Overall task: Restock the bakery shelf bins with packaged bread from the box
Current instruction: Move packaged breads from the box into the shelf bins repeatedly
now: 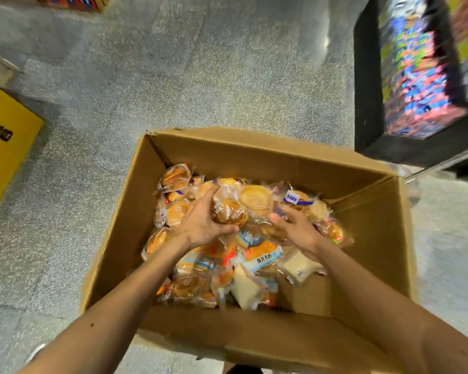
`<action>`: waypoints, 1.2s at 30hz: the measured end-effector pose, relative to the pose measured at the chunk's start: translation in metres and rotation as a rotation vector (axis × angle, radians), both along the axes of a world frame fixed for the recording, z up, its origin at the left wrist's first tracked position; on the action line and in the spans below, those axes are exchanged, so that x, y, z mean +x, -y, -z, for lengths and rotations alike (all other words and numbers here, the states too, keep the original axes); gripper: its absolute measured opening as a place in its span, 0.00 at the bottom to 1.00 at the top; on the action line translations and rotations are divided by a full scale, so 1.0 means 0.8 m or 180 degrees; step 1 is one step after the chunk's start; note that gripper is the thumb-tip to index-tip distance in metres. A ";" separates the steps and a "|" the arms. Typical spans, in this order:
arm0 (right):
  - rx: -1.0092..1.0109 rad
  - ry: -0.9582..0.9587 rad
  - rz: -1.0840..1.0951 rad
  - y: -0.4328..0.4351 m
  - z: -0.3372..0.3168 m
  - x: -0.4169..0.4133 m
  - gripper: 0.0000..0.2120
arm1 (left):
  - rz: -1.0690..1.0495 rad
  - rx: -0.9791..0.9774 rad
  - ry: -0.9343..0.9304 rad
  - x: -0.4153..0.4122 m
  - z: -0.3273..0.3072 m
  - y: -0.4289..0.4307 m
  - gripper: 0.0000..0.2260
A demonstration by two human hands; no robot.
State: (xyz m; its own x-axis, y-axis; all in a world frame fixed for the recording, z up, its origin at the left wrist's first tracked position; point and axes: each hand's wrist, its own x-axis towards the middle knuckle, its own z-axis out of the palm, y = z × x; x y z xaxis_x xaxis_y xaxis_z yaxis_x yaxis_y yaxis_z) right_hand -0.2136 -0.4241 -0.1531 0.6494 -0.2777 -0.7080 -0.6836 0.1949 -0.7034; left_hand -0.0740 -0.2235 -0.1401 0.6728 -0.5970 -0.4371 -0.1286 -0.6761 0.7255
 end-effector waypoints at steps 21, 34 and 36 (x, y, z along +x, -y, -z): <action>-0.0016 0.1589 0.3331 0.000 -0.347 -0.540 0.18 | 0.2888 -0.2584 0.0600 -0.432 -0.355 0.224 0.33; -0.1124 0.2101 0.5460 -0.304 -0.416 -0.959 0.08 | 0.4987 -0.3182 0.0288 -0.902 -0.418 0.096 0.18; -0.1328 0.2026 0.5831 -0.356 -0.417 -1.010 0.09 | 0.5287 -0.3290 0.0042 -0.976 -0.418 0.063 0.20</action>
State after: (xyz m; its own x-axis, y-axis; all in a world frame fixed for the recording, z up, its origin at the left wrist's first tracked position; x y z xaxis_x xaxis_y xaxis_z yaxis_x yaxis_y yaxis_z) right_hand -1.0219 -0.1396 0.1806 -0.4659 -0.8470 -0.2562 0.4305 0.0360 -0.9019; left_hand -0.8546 -0.2740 0.1941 -0.7343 -0.5189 0.4377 -0.0929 0.7156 0.6923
